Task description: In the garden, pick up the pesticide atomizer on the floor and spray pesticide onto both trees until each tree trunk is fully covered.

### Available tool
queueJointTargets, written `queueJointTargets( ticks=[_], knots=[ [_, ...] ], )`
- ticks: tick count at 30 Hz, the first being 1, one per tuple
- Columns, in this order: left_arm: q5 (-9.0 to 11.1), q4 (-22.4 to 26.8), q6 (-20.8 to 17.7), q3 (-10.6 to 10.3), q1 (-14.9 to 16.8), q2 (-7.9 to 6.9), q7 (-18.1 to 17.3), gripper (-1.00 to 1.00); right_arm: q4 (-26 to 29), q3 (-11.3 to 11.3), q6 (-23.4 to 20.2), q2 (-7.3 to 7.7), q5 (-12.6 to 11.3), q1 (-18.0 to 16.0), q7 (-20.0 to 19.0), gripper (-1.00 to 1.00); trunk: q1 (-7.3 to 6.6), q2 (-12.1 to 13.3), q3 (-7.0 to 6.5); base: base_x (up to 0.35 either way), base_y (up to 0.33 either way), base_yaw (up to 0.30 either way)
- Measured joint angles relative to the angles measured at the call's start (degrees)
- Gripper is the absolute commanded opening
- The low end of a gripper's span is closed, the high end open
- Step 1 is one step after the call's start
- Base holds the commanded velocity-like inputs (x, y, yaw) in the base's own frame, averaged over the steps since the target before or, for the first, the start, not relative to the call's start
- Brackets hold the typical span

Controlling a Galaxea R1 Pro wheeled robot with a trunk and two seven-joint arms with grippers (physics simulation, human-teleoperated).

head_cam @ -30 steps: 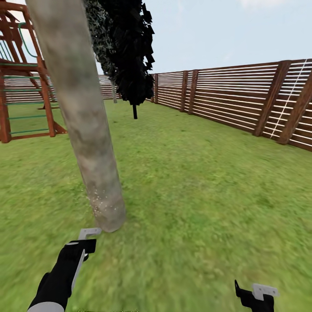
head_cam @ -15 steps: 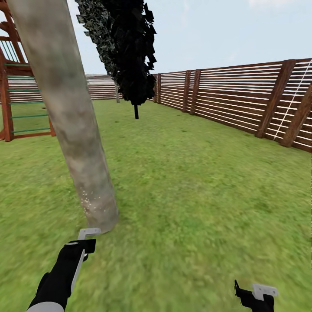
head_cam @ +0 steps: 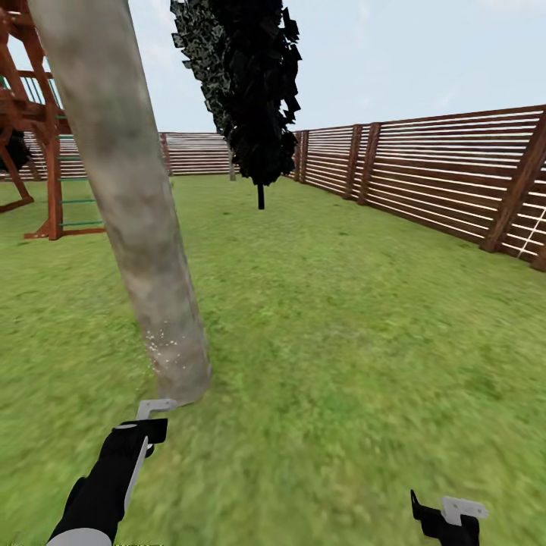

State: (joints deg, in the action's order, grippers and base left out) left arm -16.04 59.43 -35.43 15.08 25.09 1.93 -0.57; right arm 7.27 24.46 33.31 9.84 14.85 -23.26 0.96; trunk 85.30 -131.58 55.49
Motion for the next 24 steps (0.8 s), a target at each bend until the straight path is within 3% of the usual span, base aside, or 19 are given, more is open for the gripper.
queueJointTargets(
  ticks=[4,20,24],
  knots=[
    [0.0,-0.1,0.0,0.0,0.0,-0.04,0.0,-1.0,0.0,0.0,0.0,0.0,0.0,0.0,0.0,1.0,0.0,0.0,-0.11,0.08,-0.275,0.197],
    [-0.1,-0.2,0.0,0.1,0.0,-0.21,0.0,-1.0,0.0,0.0,0.0,0.01,0.0,0.0,0.0,1.0,-0.01,0.0,-0.13,0.09,-0.271,0.009],
    [-0.1,-0.2,0.0,0.1,0.0,-0.23,0.0,-1.0,0.0,0.0,0.0,0.0,0.0,0.0,0.0,1.0,-0.01,0.0,-0.13,0.206,-0.221,0.223]
  ],
)
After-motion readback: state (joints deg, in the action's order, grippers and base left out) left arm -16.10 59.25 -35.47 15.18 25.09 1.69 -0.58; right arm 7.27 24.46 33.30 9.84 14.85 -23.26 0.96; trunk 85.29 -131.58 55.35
